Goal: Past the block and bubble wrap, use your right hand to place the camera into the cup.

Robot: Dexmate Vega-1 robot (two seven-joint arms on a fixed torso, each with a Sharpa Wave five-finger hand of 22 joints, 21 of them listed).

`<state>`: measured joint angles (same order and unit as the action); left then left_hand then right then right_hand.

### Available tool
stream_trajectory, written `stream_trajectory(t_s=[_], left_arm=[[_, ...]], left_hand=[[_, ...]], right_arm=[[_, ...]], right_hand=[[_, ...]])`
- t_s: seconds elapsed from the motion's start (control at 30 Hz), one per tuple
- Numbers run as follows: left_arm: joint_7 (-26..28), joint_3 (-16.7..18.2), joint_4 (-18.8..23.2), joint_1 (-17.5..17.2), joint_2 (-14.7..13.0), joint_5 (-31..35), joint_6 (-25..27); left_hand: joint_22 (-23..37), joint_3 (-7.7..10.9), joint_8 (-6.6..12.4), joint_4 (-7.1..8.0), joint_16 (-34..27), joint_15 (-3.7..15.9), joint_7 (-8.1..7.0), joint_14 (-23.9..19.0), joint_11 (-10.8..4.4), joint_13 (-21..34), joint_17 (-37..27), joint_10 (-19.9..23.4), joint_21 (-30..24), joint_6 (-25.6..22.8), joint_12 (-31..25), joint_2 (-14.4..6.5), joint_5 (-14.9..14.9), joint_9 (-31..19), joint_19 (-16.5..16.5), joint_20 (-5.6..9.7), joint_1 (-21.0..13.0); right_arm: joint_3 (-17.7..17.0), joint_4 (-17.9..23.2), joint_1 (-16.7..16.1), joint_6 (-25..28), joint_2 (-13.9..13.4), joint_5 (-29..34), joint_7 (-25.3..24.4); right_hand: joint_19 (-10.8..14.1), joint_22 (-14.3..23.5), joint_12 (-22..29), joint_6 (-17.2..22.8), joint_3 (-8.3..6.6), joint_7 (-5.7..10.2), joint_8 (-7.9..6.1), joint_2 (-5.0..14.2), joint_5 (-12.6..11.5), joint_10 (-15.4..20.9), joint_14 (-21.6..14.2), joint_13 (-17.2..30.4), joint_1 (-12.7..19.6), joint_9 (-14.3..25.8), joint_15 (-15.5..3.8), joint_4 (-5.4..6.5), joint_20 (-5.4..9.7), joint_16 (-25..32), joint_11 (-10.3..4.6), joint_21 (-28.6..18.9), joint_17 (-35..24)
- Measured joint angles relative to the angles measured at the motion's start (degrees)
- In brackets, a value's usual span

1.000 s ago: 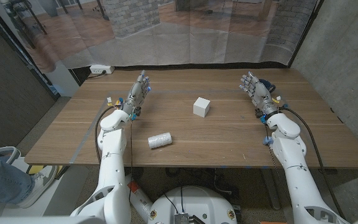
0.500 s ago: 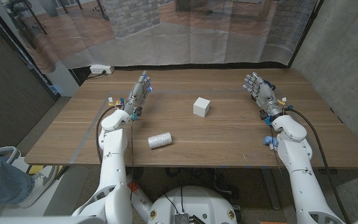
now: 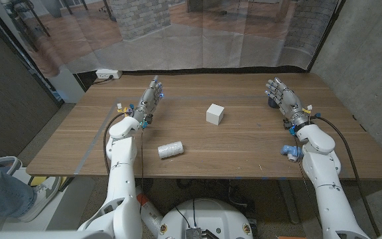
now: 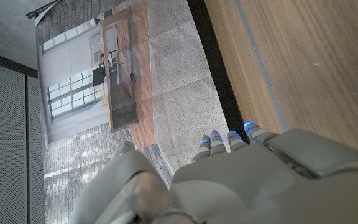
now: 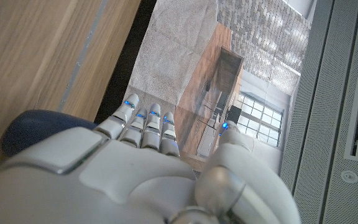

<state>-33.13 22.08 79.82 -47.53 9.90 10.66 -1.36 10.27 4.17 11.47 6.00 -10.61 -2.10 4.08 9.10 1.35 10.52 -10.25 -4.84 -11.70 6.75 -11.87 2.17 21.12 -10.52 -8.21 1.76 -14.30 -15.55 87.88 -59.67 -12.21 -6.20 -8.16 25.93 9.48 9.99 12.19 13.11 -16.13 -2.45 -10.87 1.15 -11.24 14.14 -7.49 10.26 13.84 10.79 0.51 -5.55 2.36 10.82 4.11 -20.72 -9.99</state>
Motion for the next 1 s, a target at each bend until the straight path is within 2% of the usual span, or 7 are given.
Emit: stream_trajectory(t_s=[0.1, 0.2, 0.63, 1.0], left_arm=[[0.1, -0.1, 0.3, -0.2, 0.1, 0.1, 0.1], [0.2, -0.1, 0.5, -0.3, 0.2, 0.2, 0.2], [0.2, -0.1, 0.9, -0.4, 0.3, 0.2, 0.5], [-0.3, 0.2, -0.5, 0.4, -0.3, 0.0, 0.3]], left_hand=[[0.0, -0.23, 0.00, -0.23, 0.0, -0.01, 0.32, 0.0, 0.49, 0.0, 0.0, 0.5, 0.0, -0.3, 0.0, 0.0, 0.0, 0.0, 0.2, 0.20, 0.0], [0.0, -0.23, 0.00, -0.23, 0.0, -0.26, 0.32, -0.3, 0.50, 0.0, 0.0, 0.5, 0.0, -0.3, 0.0, 0.0, 0.0, 0.0, 0.2, 0.20, 0.0], [0.0, -0.23, 0.00, -0.23, 0.0, -0.26, 0.31, -0.3, 0.50, 0.0, 0.0, 0.5, 0.0, -0.3, 0.0, -0.2, 0.0, 0.0, 0.2, 0.20, -0.2], [0.0, -0.34, 0.00, -0.34, 0.0, -0.26, 0.31, -0.3, 0.49, 0.0, 0.0, 0.5, 0.0, -0.3, 0.0, -0.2, 0.0, 0.0, 0.2, 0.19, -0.2]], right_arm=[[-0.3, 0.3, -0.3, 0.0, -0.2, 0.0, 0.0], [-0.6, 0.6, -0.6, -0.9, -0.3, 0.0, 0.4], [-1.2, 2.2, -1.8, -1.6, -0.6, -0.5, 1.2], [-1.9, 4.0, -3.2, -2.1, -0.8, -0.5, 1.4]], right_hand=[[0.2, 0.0, 0.0, 0.0, -0.16, 0.00, 0.00, 0.00, 0.0, 0.0, -0.1, 0.0, 0.0, 0.0, -0.15, -0.15, -0.21, 0.0, -0.03, 0.0, 0.0], [0.3, 0.0, 0.0, 0.0, -0.16, 0.00, -0.44, 0.25, 0.0, 0.3, -0.5, 0.0, 0.2, 0.0, -0.52, -0.15, -0.31, 0.0, -0.31, 0.0, 0.0], [0.8, 0.0, 0.0, 0.5, 0.08, -0.09, -0.44, 0.05, 0.0, 0.6, -0.8, 0.0, 0.7, 0.0, -0.20, -0.39, -0.22, 0.0, 0.00, 0.0, 0.0], [0.9, 0.0, 0.0, 0.6, 0.08, 0.00, -0.44, 0.05, 0.0, 0.9, -1.1, 0.0, 0.7, 0.0, -0.51, -0.39, -0.31, 0.0, -0.32, 0.3, 0.0]])
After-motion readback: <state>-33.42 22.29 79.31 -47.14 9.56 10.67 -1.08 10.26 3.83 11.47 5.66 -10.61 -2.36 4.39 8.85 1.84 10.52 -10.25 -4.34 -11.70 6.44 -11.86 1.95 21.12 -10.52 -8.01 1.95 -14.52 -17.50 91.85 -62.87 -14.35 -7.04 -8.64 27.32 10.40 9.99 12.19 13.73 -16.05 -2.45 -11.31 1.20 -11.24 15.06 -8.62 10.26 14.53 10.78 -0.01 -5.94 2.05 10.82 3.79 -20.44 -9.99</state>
